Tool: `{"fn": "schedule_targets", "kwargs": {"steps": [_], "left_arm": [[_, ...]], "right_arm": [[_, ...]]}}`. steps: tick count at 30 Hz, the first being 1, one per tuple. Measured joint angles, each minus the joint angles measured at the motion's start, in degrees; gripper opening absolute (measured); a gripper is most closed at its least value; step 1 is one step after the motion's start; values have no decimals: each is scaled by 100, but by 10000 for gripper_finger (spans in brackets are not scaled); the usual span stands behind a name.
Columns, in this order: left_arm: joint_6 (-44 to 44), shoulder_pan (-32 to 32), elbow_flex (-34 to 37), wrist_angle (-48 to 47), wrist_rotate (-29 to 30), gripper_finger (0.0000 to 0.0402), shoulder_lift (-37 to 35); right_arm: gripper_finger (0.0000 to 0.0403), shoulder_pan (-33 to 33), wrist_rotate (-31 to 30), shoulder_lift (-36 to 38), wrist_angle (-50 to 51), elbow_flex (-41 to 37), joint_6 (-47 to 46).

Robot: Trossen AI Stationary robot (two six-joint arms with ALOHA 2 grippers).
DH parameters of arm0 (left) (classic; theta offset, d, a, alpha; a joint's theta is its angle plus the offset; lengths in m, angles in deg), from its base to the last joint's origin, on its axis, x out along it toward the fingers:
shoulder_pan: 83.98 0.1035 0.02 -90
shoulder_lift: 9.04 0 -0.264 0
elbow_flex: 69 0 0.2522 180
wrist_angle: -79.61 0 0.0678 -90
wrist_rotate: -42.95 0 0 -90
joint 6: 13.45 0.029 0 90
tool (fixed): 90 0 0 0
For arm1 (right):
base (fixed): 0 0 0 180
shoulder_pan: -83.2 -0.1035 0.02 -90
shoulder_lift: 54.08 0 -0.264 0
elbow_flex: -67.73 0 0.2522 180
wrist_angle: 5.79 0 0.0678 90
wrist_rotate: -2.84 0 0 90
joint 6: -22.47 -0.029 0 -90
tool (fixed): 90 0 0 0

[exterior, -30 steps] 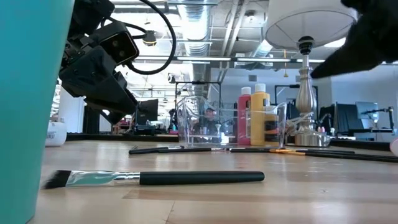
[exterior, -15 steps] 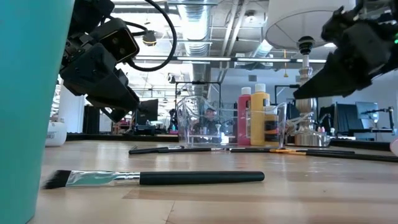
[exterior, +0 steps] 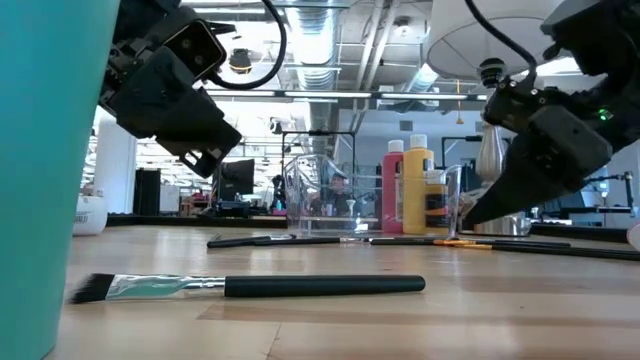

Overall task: Pick & Place Paint Supplies
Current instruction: Put the gold paintbrush into the green cup

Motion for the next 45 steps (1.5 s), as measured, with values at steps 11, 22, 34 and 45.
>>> {"fn": "schedule_targets", "kwargs": {"steps": [11,22,34,45], "left_arm": [[13,4,0,48,0,1,0],[13,4,0,55,0,1,0],[13,4,0,70,0,1,0],[13,4,0,85,0,1,0]], "right_arm": [[66,195,299,36,139,9,128],[76,302,485,36,398,9,517],[76,203,456,36,394,9,799],[76,-33,19,36,372,7,325]]}}
